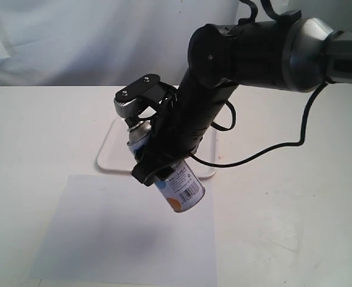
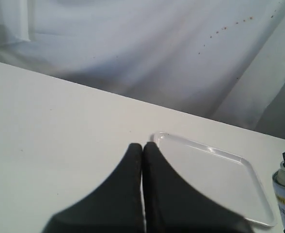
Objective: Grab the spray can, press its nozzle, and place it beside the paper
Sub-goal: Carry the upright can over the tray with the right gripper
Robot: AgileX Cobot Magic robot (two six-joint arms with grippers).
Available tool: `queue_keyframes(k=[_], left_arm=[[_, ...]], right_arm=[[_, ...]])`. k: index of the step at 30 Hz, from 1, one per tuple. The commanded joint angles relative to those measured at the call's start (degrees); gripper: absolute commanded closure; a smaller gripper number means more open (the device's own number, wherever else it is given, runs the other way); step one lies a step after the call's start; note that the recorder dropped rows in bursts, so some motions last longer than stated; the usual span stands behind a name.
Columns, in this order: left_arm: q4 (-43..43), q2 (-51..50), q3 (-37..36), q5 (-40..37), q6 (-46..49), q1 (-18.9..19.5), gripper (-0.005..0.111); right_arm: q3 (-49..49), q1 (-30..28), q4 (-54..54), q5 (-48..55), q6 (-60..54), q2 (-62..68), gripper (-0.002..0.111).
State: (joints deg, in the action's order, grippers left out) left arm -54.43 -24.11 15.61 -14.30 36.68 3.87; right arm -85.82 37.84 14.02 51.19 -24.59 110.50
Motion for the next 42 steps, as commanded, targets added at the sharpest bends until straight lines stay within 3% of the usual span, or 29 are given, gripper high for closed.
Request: queue_keyframes(k=[1, 8, 14, 22, 32, 36, 42], left_arm=[[1.07, 0.62, -0.30, 2.46, -0.69, 0.16, 0.107], [7.17, 0.62, -1.87, 10.46, -0.69, 0.16, 0.107], [7.17, 0.62, -5.06, 9.90, -0.69, 0.16, 0.107], [7.22, 1.51, -5.50, 8.78, 2.48, 0.16, 0.107], [8.78, 15.73, -7.13, 5.56, 2.85, 0.16, 0.107], [8.78, 18.89, -9.12, 5.24, 2.43, 0.16, 0.107], [8.78, 19.56, -10.01, 4.79, 2.43, 0.16, 0.107]], right_arm=[[-0.64, -0.25, 3.17, -2.29, -1.12, -2.11, 0.108], [-0.64, -0.41, 4.23, -6.48, -1.34, -3.49, 0.108], [1.85, -2.20, 11.24, -9.93, -5.91, -4.27, 0.108], [10.96, -5.93, 33.05, -17.92, -23.39, -8.79, 0.108], [13.57, -8.32, 42.23, -21.15, -34.82, -10.18, 0.108], [13.57, -8.32, 51.81, -25.68, -45.19, -10.18, 0.108], [13.57, -9.08, 76.74, -28.33, -73.18, -8.98, 0.108]])
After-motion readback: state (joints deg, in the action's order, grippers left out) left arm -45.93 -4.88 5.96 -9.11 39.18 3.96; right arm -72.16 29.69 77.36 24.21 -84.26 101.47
